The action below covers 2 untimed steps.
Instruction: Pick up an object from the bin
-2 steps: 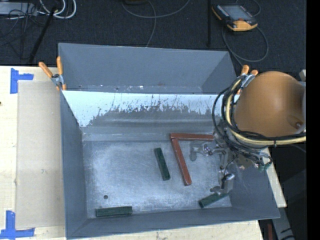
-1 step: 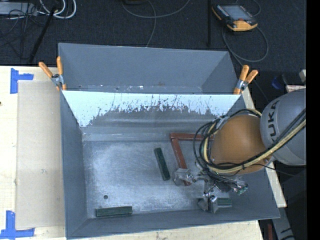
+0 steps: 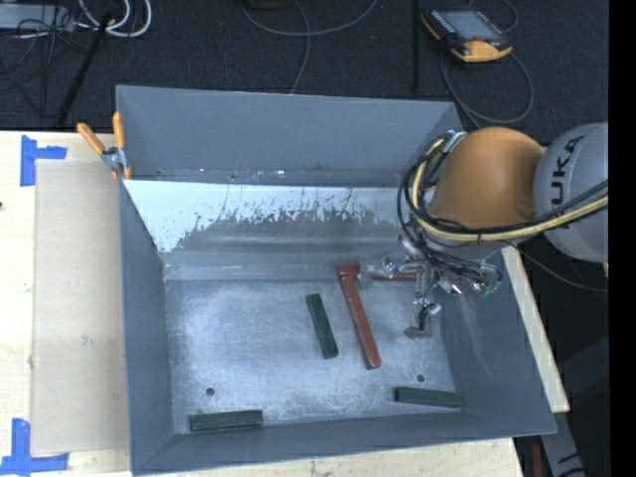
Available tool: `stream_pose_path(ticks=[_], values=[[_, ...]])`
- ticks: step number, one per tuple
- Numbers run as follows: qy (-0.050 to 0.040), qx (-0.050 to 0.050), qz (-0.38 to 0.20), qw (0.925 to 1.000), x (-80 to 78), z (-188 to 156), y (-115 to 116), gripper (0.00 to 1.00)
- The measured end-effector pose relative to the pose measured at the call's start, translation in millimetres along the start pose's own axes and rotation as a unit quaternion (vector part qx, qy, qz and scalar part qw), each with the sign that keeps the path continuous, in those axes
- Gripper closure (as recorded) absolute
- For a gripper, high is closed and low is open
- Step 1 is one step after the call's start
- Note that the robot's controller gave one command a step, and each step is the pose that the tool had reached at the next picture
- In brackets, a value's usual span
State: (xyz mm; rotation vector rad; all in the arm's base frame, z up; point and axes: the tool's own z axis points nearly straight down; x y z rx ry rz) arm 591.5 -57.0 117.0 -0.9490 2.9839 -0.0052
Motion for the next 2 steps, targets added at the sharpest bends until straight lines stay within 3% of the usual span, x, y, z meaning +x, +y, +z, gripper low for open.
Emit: stream_pose_path(ticks=[1, 2], values=[[0.0044, -0.006, -0.163, 0.9866, -4.9, 33.0, 47.2, 0.0], [0.0034, -0.005, -0.16, 0.9872, -4.7, 32.2, 45.4, 1.0]])
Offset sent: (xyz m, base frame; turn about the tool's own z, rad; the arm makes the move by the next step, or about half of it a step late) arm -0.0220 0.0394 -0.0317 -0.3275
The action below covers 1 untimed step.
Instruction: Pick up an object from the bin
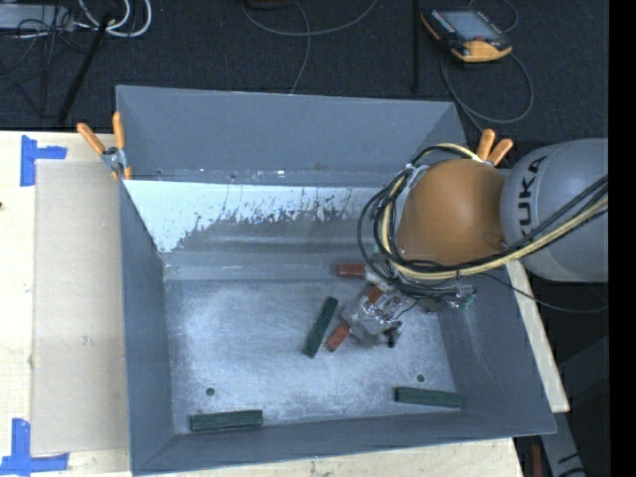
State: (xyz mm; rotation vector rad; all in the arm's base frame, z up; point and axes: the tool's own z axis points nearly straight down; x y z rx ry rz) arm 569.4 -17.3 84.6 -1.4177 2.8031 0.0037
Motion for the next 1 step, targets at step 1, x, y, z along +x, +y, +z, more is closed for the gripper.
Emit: stream_pose_path(ticks=[1], values=[[0.0003, 0.0, 0.0, 1.0, 0.2, 0.1, 0.0, 0.0]])
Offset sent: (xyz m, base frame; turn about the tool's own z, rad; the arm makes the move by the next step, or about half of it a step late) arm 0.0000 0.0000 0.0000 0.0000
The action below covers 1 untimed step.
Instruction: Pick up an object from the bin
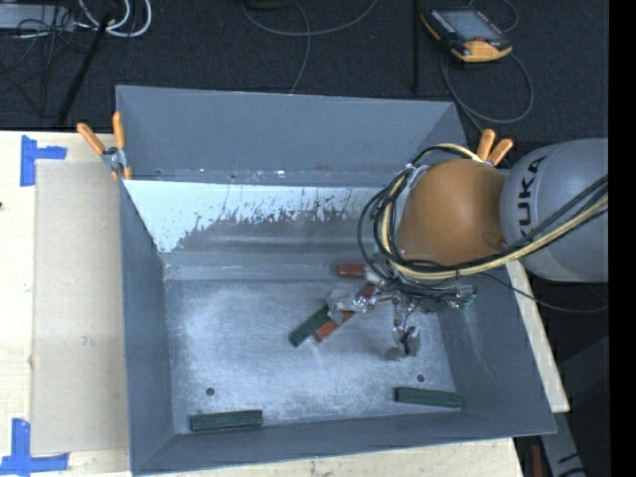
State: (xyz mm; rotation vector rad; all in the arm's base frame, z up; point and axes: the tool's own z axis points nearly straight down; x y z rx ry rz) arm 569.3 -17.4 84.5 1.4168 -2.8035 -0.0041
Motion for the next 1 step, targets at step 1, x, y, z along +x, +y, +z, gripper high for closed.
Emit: stream_pose_path(ticks=[1], values=[[-0.0016, 0.001, -0.155, 0.9878, -58.9, -0.2, 11.8, 0.0]])
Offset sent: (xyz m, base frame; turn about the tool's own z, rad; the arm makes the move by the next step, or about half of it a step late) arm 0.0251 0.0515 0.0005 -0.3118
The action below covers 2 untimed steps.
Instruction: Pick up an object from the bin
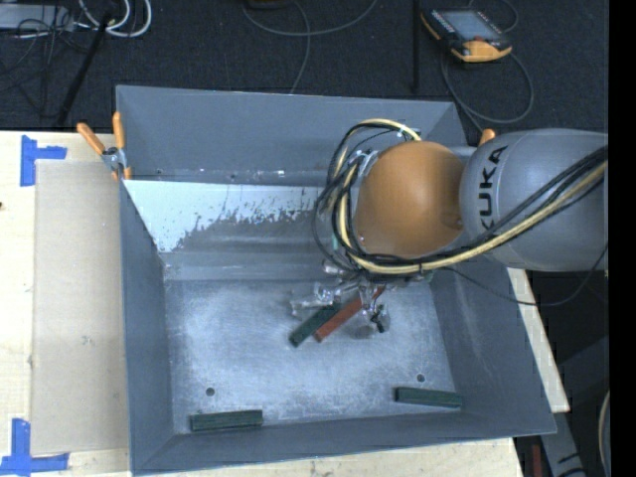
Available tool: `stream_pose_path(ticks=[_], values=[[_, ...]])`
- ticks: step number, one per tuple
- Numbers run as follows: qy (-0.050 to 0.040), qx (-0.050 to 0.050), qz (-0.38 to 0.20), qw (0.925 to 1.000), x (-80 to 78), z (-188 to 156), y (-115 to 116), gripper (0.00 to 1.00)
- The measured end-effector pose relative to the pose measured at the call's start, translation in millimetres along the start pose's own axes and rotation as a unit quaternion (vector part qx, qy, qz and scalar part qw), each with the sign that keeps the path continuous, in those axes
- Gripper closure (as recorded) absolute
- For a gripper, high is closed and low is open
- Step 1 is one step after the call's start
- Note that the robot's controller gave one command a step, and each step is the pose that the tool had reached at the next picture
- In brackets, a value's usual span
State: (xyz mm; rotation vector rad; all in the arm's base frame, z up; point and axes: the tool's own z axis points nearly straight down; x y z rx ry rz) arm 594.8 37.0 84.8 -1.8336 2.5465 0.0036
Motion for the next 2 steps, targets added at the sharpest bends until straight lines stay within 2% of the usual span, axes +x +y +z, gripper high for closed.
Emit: stream_pose_path(ticks=[1, 2], values=[[0.0015, -0.002, 0.004, 1.0, 2.7, 0.4, 0.0, 1.0], [0.0005, 0.003, 0.012, 0.9999, 25.4, -152.9, -14.8, 1.0]])
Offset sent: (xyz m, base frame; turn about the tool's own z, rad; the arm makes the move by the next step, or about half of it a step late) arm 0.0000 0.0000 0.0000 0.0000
